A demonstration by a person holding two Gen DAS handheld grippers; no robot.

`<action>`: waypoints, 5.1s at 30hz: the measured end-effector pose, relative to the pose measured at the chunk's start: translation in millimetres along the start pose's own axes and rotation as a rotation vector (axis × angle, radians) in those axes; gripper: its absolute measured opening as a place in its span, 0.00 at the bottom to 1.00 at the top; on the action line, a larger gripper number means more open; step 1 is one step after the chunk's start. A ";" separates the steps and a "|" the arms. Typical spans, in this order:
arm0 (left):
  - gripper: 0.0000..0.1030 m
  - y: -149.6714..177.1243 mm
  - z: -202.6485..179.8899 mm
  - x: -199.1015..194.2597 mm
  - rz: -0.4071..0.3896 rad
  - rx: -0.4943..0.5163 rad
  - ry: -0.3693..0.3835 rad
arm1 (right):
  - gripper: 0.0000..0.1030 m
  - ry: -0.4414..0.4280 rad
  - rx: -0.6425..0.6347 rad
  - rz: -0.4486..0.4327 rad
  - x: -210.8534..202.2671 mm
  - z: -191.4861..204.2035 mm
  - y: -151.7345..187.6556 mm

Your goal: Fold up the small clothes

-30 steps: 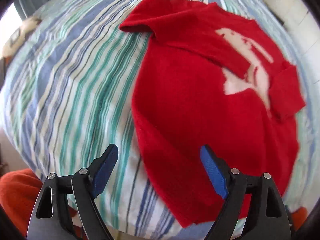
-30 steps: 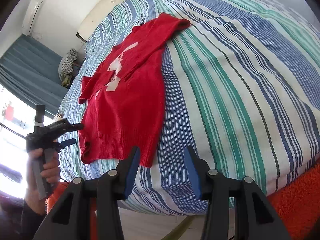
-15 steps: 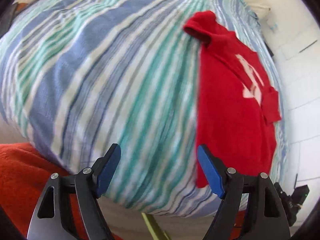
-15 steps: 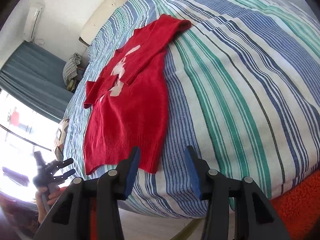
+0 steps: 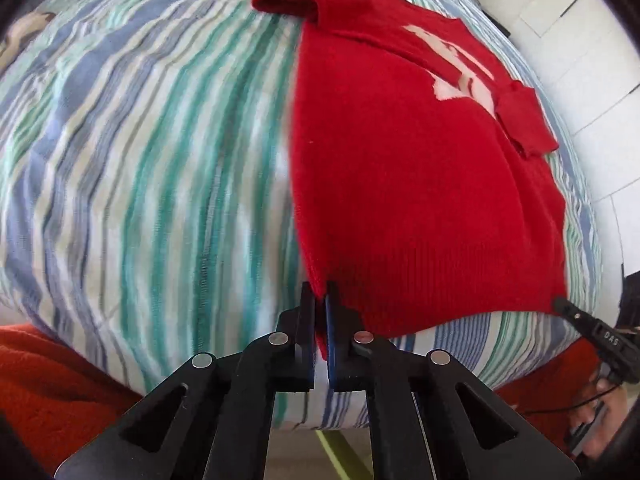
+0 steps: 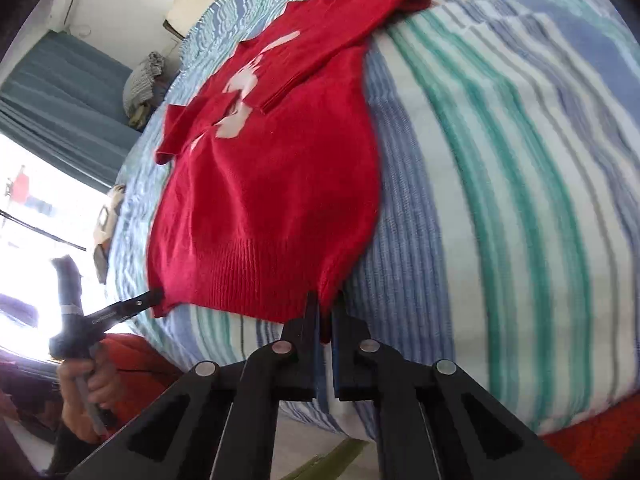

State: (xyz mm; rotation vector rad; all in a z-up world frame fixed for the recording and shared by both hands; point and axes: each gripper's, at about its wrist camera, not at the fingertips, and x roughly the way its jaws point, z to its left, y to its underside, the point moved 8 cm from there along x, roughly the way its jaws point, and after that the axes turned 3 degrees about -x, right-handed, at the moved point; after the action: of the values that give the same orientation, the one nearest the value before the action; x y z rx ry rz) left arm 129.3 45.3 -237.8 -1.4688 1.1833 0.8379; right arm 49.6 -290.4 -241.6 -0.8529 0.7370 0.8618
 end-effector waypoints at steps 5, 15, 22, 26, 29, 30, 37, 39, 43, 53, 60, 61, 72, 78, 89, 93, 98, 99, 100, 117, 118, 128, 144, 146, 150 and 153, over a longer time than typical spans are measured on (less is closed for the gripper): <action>0.02 4.9 15.7 2.5 -0.005 0.022 -0.104 | 0.04 0.136 0.009 0.008 -24.1 -22.3 9.6; 0.02 11.0 17.1 17.3 -0.024 0.075 -0.187 | 0.03 0.193 0.002 0.046 1.9 -34.4 11.6; 0.03 16.5 4.0 24.5 -0.044 0.087 -0.197 | 0.03 0.197 0.000 0.038 4.8 -31.6 13.1; 0.04 19.5 0.0 27.0 -0.054 0.085 -0.199 | 0.03 0.189 0.005 0.033 3.3 -33.9 13.8; 0.06 22.2 0.1 25.3 -0.068 0.082 -0.206 | 0.03 0.178 0.013 0.027 2.3 -34.0 14.2; 0.07 23.4 -0.1 24.1 -0.072 0.081 -0.209 | 0.04 0.172 0.017 0.025 1.2 -34.3 14.4; 0.77 43.1 16.5 8.7 -0.021 0.059 -0.296 | 0.33 0.135 0.052 0.076 -13.4 -33.1 21.0; 0.77 54.0 25.4 0.9 0.021 0.046 -0.308 | 0.38 0.188 0.039 0.094 -27.9 -38.2 21.7; 0.76 51.3 41.7 -42.2 -0.119 -0.057 -0.287 | 0.38 0.386 -0.199 0.003 -70.1 -28.9 -17.9; 0.77 29.4 82.7 -48.3 -0.211 -0.219 -0.298 | 0.52 0.235 -0.864 -0.036 41.4 123.7 -127.1; 0.77 33.0 96.6 -47.6 -0.191 -0.298 -0.260 | 0.12 0.223 -0.700 -0.003 98.4 87.7 -159.5; 0.77 33.2 96.4 -48.0 -0.194 -0.300 -0.255 | 0.11 0.183 -0.635 -0.045 79.6 80.7 -168.3; 0.77 29.7 81.4 -44.6 -0.204 -0.242 -0.277 | 0.03 0.357 0.106 -0.479 -178.7 -195.4 -239.4; 0.77 31.3 75.4 -40.1 -0.195 -0.201 -0.313 | 0.03 0.281 0.356 -0.426 -167.1 -275.9 -206.6; 0.77 33.2 80.1 -37.0 -0.184 -0.218 -0.327 | 0.45 -0.024 0.634 -0.508 -136.2 -314.4 -177.5; 0.77 33.4 79.1 -33.9 -0.174 -0.203 -0.336 | 0.03 0.146 0.578 -0.409 -130.3 -317.6 -175.8; 0.77 34.6 81.5 -30.9 -0.161 -0.207 -0.341 | 0.02 0.408 0.480 -0.351 -140.9 -322.8 -171.3; 0.77 34.9 82.2 -29.9 -0.156 -0.208 -0.343 | 0.02 0.446 0.455 -0.343 -139.3 -321.2 -173.5; 0.77 35.3 82.5 -29.2 -0.153 -0.208 -0.344 | 0.02 0.479 0.434 -0.332 -136.6 -319.5 -175.3; 0.87 -106.7 -122.1 -82.0 -0.386 0.567 -0.121 | 0.55 0.344 0.182 -0.430 -178.3 -199.0 -114.7; 0.84 -112.2 -140.6 -63.8 -0.357 0.674 -0.108 | 0.57 0.314 0.153 -0.434 -176.2 -180.4 -105.9; 0.58 -133.5 -186.8 78.0 -0.058 0.921 -0.151 | 0.61 0.210 -0.027 -0.419 -133.3 -87.3 -63.3; 0.07 -278.5 102.6 -55.9 -0.396 -0.159 -0.256 | 0.61 0.180 0.053 -0.416 -128.3 -107.2 -63.0; 0.07 -275.3 165.9 -58.1 -0.375 -0.305 -0.326 | 0.61 0.179 0.047 -0.406 -124.4 -105.7 -64.0; 0.06 -252.0 229.9 -39.9 -0.328 -0.421 -0.438 | 0.61 0.183 0.030 -0.377 -114.0 -101.3 -64.5; 0.06 -232.6 252.0 -26.1 -0.308 -0.480 -0.470 | 0.61 0.199 0.009 -0.364 -108.9 -98.1 -64.0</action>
State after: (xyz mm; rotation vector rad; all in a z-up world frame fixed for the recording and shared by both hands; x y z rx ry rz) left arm 365.1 293.5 -205.6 -1.6537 0.4044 1.2170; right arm 35.1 -435.8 -176.6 -1.0363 0.7276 0.4534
